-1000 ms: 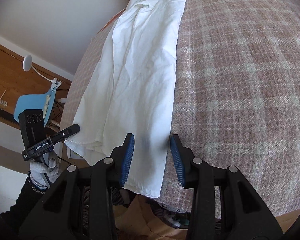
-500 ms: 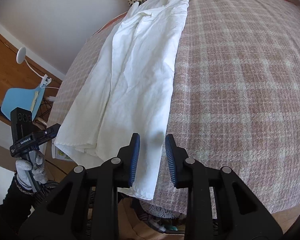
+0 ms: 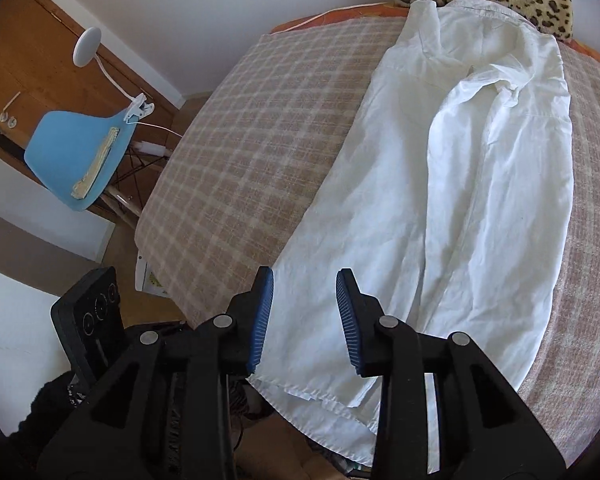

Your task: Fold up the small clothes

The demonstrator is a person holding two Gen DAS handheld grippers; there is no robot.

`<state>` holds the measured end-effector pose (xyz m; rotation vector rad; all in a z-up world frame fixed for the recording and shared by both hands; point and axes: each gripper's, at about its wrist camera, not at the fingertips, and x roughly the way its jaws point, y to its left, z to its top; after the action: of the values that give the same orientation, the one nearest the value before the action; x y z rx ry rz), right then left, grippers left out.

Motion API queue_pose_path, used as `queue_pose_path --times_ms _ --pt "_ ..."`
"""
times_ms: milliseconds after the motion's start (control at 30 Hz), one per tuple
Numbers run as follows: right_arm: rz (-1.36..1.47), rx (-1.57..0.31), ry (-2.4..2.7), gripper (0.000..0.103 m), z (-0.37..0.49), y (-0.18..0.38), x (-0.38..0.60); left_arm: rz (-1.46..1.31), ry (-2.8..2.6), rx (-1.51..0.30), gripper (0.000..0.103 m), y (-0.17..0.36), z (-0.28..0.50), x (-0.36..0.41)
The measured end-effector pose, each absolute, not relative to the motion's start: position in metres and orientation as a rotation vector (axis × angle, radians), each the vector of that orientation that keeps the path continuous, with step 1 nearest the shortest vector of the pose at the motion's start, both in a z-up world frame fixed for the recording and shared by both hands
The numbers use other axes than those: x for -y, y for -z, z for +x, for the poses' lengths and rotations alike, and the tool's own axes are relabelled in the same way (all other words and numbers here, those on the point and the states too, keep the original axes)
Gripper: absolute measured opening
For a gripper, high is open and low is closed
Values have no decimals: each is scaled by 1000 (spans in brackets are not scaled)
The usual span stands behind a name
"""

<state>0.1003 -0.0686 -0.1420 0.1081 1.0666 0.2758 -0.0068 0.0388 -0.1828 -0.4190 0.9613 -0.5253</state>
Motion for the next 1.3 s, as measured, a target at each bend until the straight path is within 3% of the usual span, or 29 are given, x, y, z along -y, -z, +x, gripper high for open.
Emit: queue_pose_path --times_ms 167,433,533,700,967,1167,1233,1300 --pt "-24 -1204 -212 35 134 168 24 -398 528 -947 12 184 -8 -38" --pt "-211 -1347 -115 34 146 202 -5 -382 533 -944 7 185 -13 -40" --pt "-297 -1346 -71 9 149 211 -10 -386 531 -940 5 188 -14 -40" --pt "-339 -1304 -70 3 144 219 -17 -408 528 -932 4 189 -19 -51" --pt "-123 -1300 -179 3 148 217 6 -472 500 -983 4 203 -24 -75" --pt "54 -1185 -324 8 113 174 32 -453 470 -931 10 188 -27 -83" --pt "7 -1096 -285 8 91 159 41 -486 452 -912 15 185 -25 -91" --pt "-14 -1049 -240 8 74 154 53 -517 436 -893 27 181 -22 -96"
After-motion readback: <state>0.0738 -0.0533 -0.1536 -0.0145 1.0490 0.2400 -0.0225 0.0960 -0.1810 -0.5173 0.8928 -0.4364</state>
